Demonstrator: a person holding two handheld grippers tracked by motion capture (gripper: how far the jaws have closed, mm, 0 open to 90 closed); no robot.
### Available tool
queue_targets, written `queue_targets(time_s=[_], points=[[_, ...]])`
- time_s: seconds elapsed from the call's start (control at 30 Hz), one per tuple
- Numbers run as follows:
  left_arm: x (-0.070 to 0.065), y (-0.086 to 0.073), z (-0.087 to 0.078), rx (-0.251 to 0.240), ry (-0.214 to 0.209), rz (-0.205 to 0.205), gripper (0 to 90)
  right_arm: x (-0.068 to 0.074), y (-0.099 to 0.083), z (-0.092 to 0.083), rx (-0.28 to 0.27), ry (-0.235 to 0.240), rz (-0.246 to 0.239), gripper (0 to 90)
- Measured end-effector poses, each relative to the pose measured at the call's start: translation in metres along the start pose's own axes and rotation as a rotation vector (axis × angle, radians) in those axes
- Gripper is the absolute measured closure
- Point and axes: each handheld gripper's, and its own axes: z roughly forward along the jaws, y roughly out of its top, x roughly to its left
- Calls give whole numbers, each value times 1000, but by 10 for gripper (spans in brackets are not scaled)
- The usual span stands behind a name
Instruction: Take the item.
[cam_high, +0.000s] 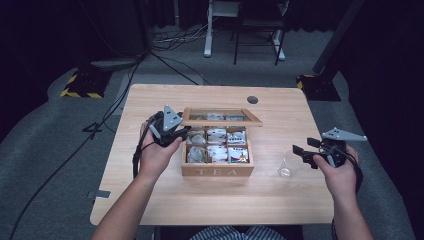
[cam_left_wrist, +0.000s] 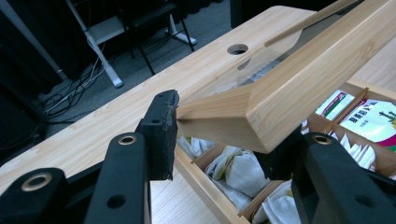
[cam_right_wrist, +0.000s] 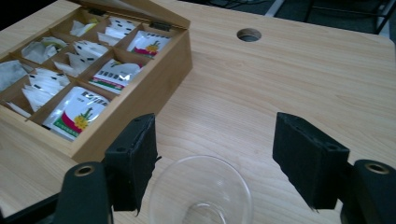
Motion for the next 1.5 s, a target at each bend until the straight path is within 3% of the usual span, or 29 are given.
queue_targets(time_s=[0.2,0.63,0.8,0.87,1.07,1.27,1.37,1.5], points=[[0,-1,0,-1,0,-1,542,24,9,9,-1,54,-40,324],[5,4,1,2,-15,9,542,87,26,46,-14,199,-109,304],[7,3,1,3,-33,5,533,109,31,62,-30,211,-120,286],[7,4,2,2,-36,1,530,115,33,69,-23,229,-128,350],[7,4,2,4,-38,1,529,138,36,87,-8,250,-164,378],[7,4,3,5,-38,9,525,150,41,97,29,257,-186,413],[6,3,3,7,-32,9,525,154,41,102,29,248,-156,428],[6,2,3,9,-36,5,521,164,42,110,43,252,-152,434]])
